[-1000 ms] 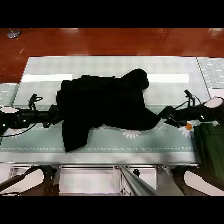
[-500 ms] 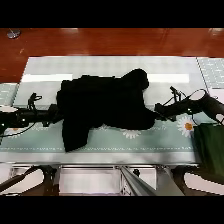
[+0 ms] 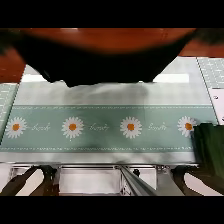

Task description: Fold the shirts.

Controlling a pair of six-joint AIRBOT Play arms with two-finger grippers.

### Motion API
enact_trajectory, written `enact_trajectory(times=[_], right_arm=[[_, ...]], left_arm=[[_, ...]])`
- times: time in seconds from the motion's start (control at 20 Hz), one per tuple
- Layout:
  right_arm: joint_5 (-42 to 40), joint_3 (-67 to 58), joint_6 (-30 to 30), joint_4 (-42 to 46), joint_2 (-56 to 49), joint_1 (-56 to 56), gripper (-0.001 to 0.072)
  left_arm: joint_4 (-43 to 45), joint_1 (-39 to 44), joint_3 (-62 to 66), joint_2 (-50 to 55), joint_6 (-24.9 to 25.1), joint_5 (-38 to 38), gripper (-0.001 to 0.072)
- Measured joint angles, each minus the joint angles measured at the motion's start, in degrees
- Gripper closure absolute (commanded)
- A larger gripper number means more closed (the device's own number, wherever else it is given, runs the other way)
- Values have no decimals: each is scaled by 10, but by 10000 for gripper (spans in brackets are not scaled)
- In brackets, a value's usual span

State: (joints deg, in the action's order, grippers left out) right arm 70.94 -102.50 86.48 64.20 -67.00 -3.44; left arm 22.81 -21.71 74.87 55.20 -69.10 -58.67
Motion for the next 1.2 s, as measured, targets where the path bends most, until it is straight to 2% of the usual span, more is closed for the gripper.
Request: enact_trajectory(times=[0.15, 0.3, 0.55, 0.9, 1.05, 1.2], right_arm=[[18, -132, 7, 38, 57, 0, 685], [36, -182, 11, 72, 132, 0, 685], [77, -207, 14, 124, 240, 0, 685], [188, -180, 23, 150, 287, 0, 684], [227, -95, 32, 129, 290, 0, 685], [201, 32, 34, 98, 288, 0, 685]], left_arm=[[57, -38, 173, -26, -30, -33, 691], [163, -58, 299, -64, -66, -65, 690], [343, -12, 382, -159, -101, -90, 690], [568, 156, 365, -220, -149, -153, 690], [612, 184, 278, -223, -159, -172, 690], [631, 194, 154, -217, -171, -141, 690]])
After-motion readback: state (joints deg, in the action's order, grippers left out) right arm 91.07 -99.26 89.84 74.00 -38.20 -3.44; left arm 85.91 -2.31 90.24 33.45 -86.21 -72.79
